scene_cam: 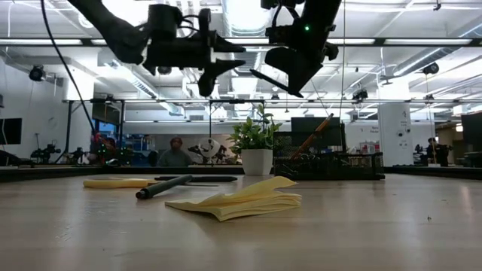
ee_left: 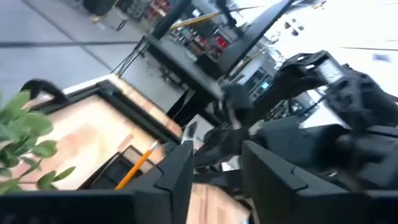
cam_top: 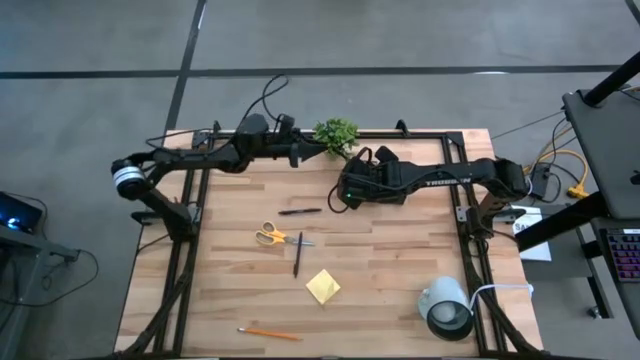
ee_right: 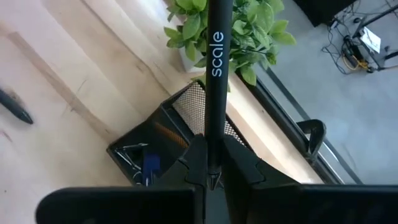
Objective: Pick and place office supplies into organizer
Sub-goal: Put the middle black pen into the desk organizer
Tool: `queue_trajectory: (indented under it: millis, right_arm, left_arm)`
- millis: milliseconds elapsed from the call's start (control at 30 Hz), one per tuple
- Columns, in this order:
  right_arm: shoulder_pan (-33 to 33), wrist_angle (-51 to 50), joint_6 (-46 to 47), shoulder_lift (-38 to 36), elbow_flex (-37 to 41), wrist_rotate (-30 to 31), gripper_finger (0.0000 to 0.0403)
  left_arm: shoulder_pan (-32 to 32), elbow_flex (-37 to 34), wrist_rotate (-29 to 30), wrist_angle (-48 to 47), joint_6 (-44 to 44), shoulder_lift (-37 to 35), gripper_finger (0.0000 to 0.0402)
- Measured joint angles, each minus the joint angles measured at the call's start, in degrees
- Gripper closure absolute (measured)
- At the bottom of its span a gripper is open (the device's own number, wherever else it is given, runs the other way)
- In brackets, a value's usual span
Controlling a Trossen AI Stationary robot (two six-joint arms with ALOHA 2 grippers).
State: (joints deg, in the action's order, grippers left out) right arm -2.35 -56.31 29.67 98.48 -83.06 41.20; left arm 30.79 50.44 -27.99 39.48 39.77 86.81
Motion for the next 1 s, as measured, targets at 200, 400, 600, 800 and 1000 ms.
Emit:
queue_trajectory:
  millis: [200, 400, 600, 800, 1000]
  right_arm:
    - [0.0, 1.1, 0.1, -0.3, 0.0, 0.8, 0.0390]
    - [-0.1, 1.9, 0.0, -0.3, 0.0, 0.9, 0.0390]
    - [-0.1, 2.1, -0.1, -0.3, 0.0, 0.9, 0.0390]
    - [-0.2, 2.4, -0.5, -0.3, 0.0, 0.9, 0.0390]
    - [-0.8, 2.5, -1.3, -0.3, 0.0, 0.9, 0.0390]
  left_arm:
    - [0.1, 2.5, -3.2, -1.3, 1.9, 3.6, 0.0242]
    - [0.1, 5.1, -4.8, -0.6, 5.1, 6.9, 0.0237]
    - [0.1, 8.0, -5.0, -0.5, 4.9, 9.5, 0.0237]
    - [0.1, 10.0, -7.0, -0.8, 4.9, 11.6, 0.0238]
    - [0.2, 9.2, -8.7, -1.1, 4.9, 11.8, 0.0271]
